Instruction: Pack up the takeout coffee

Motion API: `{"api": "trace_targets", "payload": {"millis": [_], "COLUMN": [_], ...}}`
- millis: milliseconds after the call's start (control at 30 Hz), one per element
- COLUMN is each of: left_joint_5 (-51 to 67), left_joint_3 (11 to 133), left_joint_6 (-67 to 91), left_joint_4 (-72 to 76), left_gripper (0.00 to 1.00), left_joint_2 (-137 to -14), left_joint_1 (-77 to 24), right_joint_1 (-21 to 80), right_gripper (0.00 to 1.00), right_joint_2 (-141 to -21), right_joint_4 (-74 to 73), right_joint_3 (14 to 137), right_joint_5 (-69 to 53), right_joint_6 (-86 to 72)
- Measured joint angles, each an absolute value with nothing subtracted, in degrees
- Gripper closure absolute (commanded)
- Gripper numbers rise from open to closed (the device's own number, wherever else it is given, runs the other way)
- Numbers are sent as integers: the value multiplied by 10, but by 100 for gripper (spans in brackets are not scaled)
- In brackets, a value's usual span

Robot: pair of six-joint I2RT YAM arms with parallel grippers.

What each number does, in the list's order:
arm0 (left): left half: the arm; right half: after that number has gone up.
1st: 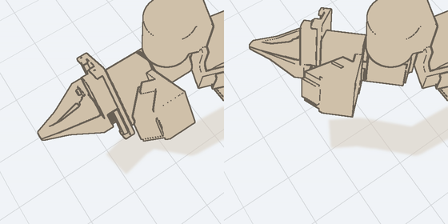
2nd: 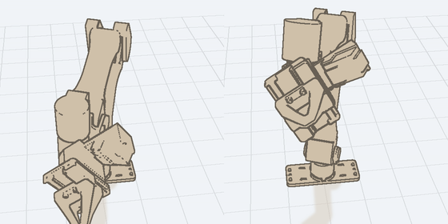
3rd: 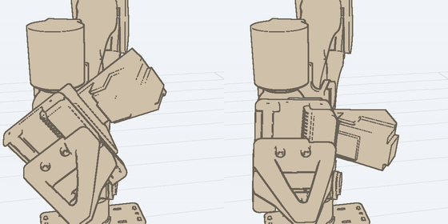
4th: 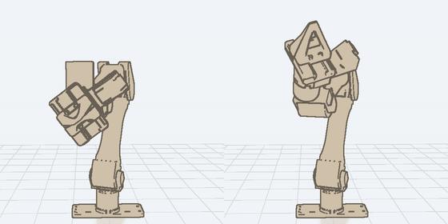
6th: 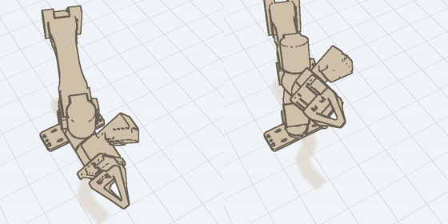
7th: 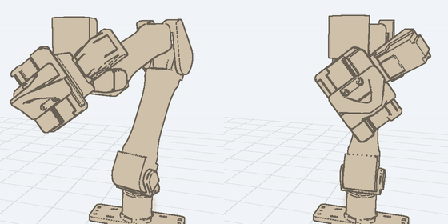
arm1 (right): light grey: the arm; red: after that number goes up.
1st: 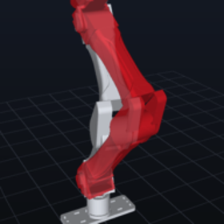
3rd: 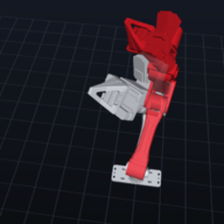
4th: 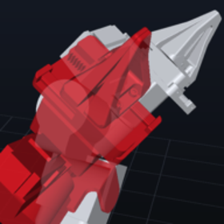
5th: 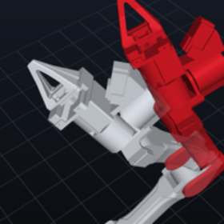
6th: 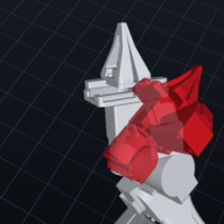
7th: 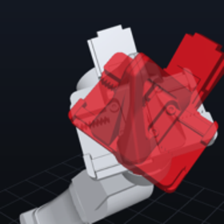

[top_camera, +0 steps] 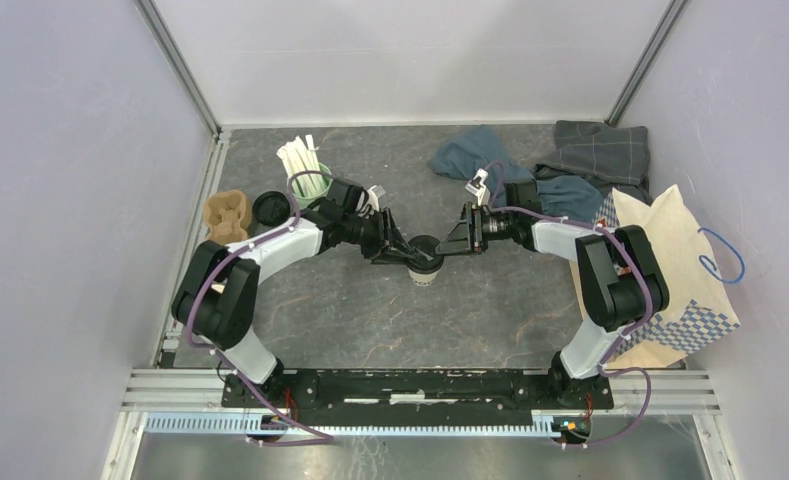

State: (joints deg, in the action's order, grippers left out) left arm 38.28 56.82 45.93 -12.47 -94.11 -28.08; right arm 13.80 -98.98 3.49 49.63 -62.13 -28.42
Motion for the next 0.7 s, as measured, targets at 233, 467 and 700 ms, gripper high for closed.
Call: {"api": "trace_targets", "payload": {"millis": [233,467,700], "left_joint_5": [367,358,346], "left_joint_3": [571,567,551], "left_joint_6": [458,472,493], "left_joint_4": [-157,-163,-147], "left_gripper": [24,39,63], "left_joint_2": [-932,-866,-846], "left_joint_1": [-281,-263,-251], "right_joint_1": [138,138,138], "right_gripper": [30,23,25], "right_joint_2": [-988,-983,-979], "right_joint_4": [4,-18,-20], "right_joint_3": [507,512,512], "right_joint_5": [-612,-599,-593], "right_joint_6": [-271,-262,-263]}}
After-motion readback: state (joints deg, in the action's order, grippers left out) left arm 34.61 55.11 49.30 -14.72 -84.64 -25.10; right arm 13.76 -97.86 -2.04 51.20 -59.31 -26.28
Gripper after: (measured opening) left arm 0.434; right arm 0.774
